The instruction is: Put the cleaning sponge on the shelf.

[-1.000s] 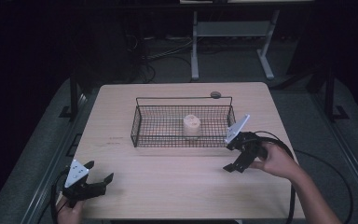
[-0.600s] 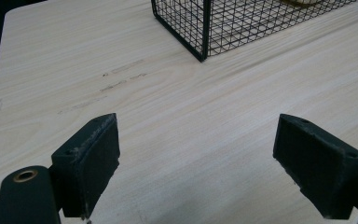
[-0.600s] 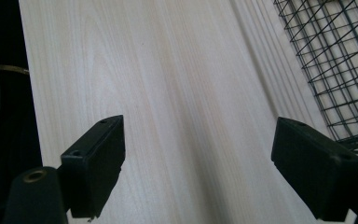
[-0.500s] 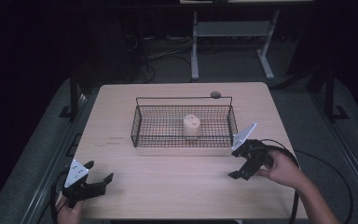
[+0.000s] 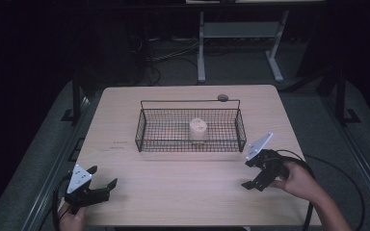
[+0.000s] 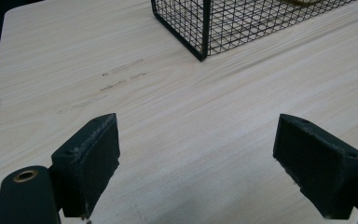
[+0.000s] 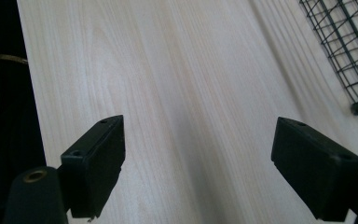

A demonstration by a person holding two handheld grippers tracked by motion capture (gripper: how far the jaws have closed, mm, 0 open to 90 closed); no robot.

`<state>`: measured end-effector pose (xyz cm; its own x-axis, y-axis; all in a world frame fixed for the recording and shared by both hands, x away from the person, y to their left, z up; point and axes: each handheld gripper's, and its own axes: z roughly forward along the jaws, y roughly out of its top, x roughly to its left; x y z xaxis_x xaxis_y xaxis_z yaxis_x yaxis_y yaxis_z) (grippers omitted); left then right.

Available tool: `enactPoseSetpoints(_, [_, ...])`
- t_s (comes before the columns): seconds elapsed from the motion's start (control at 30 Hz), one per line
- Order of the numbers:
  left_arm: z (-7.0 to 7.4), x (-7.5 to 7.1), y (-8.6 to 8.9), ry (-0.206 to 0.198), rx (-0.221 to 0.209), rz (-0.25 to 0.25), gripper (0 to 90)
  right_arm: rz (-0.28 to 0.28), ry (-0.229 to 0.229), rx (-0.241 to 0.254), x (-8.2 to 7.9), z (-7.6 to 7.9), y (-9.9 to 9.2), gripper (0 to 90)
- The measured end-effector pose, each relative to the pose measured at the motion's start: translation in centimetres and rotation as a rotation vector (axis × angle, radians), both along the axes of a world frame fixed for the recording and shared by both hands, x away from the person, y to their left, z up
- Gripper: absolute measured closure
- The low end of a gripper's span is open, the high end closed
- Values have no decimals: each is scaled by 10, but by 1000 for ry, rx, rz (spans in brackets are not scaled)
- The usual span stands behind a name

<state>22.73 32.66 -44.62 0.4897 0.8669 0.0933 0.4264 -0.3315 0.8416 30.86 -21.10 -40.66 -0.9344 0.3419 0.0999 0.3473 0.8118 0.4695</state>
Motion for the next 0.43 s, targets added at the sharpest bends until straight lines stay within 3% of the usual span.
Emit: enactPoseSetpoints(0.43, [-1, 1, 0, 3, 3, 0, 137, -32, 6, 15, -9, -14, -12, 169])
